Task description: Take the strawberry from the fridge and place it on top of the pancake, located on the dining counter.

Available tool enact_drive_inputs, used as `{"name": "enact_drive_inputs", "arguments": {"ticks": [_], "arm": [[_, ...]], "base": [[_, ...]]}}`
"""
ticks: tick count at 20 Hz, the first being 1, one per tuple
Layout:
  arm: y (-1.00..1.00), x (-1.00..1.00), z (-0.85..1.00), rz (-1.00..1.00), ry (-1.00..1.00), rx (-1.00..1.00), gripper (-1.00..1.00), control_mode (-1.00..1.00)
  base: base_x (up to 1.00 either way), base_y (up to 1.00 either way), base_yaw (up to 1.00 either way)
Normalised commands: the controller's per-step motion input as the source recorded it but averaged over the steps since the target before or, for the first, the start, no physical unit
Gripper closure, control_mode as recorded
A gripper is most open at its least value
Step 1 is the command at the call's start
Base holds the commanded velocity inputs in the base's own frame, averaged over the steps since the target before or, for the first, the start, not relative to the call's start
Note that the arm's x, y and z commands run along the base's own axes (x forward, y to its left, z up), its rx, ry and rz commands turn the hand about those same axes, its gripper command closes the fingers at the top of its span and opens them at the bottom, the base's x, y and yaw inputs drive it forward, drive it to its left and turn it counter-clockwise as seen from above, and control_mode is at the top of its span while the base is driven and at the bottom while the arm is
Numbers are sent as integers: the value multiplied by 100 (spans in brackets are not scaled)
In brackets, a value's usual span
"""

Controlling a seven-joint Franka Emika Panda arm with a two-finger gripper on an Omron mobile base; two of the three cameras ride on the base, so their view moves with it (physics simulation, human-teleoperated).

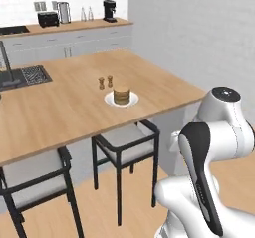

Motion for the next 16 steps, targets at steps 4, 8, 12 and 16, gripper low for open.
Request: {"name": "enact_drive_inputs", "arguments": {"ticks": [4,8,12,16], "arm": [[0,0,0,0,0,0,100,100],[0,0,0,0,0,0,100,100],[0,0,0,0,0,0,100,100],[0,0,0,0,0,0,100,100]], "base": [[23,-100,62],[38,-54,44],[36,16,5],[38,31,0]]}}
